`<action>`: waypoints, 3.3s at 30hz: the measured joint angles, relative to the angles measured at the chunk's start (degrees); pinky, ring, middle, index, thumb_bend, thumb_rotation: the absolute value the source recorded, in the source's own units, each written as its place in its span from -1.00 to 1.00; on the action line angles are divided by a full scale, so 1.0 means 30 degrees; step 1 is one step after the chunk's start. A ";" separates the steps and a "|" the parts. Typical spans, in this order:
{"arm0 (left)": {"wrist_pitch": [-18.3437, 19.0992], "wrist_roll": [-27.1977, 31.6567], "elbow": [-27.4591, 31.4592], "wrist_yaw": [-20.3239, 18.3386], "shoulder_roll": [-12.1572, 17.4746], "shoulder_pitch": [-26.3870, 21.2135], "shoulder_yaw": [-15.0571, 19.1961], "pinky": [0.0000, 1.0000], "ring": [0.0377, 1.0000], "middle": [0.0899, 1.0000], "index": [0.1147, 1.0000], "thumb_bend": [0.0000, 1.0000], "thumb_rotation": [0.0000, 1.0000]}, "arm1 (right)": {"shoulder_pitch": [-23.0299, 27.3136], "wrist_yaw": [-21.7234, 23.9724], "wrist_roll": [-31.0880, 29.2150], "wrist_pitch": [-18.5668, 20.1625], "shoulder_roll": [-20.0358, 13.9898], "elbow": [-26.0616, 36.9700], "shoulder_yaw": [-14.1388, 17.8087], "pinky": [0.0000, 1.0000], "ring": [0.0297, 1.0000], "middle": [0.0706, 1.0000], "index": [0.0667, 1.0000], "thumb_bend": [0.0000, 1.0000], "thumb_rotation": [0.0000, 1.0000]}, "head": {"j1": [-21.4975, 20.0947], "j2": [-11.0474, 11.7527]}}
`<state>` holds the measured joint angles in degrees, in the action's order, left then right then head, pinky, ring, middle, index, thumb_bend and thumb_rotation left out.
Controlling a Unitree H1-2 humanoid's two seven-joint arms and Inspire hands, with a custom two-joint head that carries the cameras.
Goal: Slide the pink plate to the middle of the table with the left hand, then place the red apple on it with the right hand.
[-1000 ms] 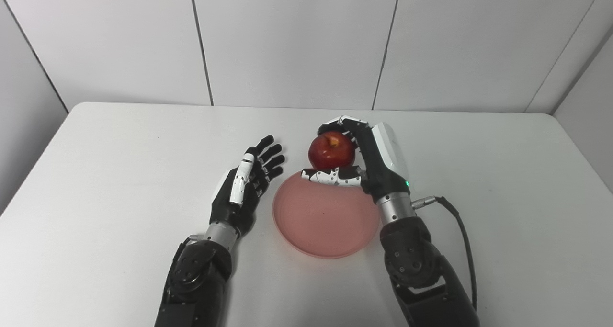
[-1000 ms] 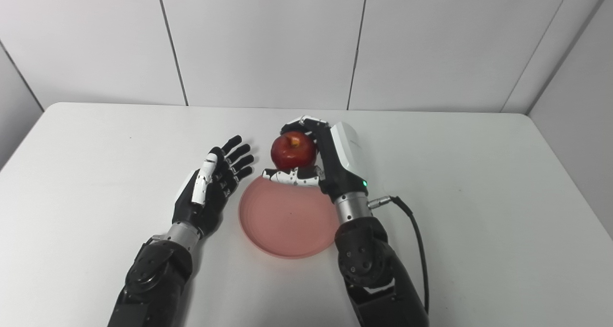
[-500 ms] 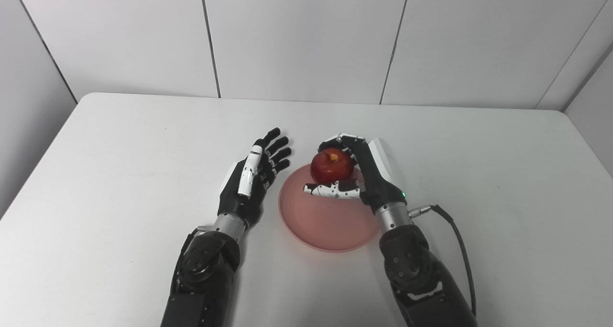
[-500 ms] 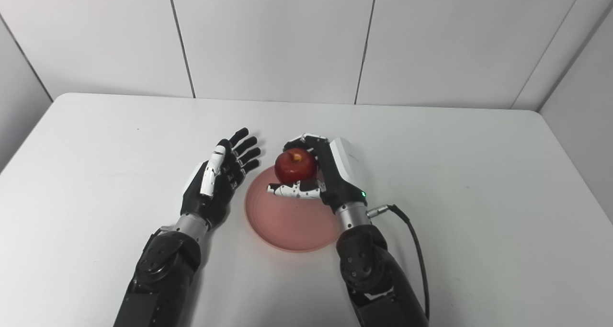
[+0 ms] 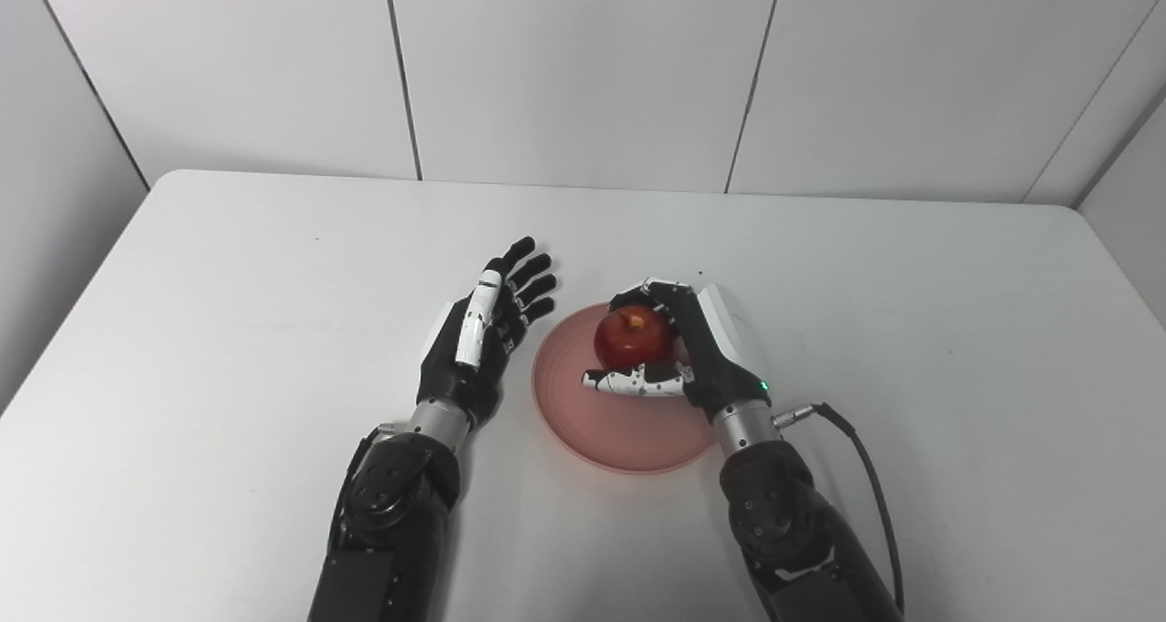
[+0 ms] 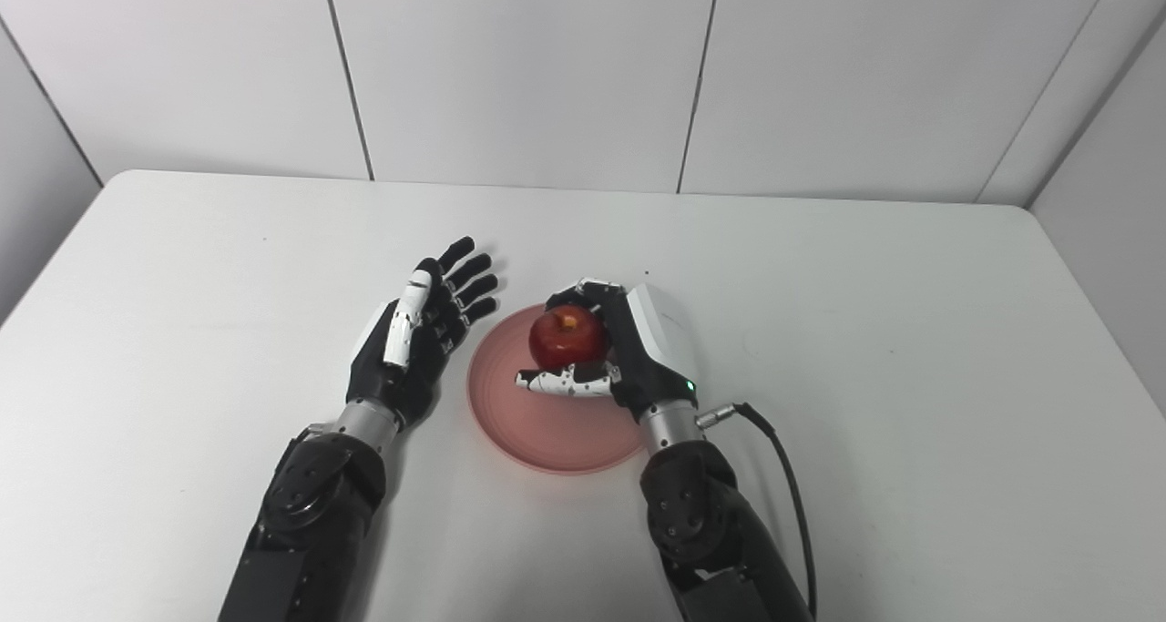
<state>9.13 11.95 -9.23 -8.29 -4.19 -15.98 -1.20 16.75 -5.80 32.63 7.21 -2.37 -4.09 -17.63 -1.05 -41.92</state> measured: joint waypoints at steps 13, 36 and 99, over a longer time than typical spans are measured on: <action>-0.0001 -0.0001 0.0006 0.0144 -0.0035 0.0001 -0.0013 0.74 0.76 0.76 0.73 -0.28 1.00 | -0.0091 -0.0189 0.0135 -0.0064 0.0080 -0.0007 -0.0160 -0.33 -0.22 -0.11 -0.10 0.03 -0.75 | -0.0029 -0.0029; -0.0004 -0.0002 0.0009 0.0164 -0.0093 0.0008 0.0023 0.73 0.76 0.76 0.73 -0.28 1.00 | -0.0868 0.2562 0.0183 0.1209 0.0044 0.2402 -0.0507 0.41 0.52 0.55 0.55 1.00 -0.20 | -0.0117 -0.0059; 0.0044 0.0085 0.0108 -0.0047 -0.0028 0.0078 0.0415 0.77 0.76 0.78 0.73 -0.26 1.00 | -0.3462 -0.0628 -0.7465 -0.0309 0.1608 0.2313 0.6229 0.64 0.73 0.74 0.76 -0.12 1.00 | -0.0117 0.0322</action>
<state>9.27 12.21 -8.91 -8.43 -4.27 -15.75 0.04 6.37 -7.69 10.23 6.28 2.45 2.84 1.05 -1.41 -40.96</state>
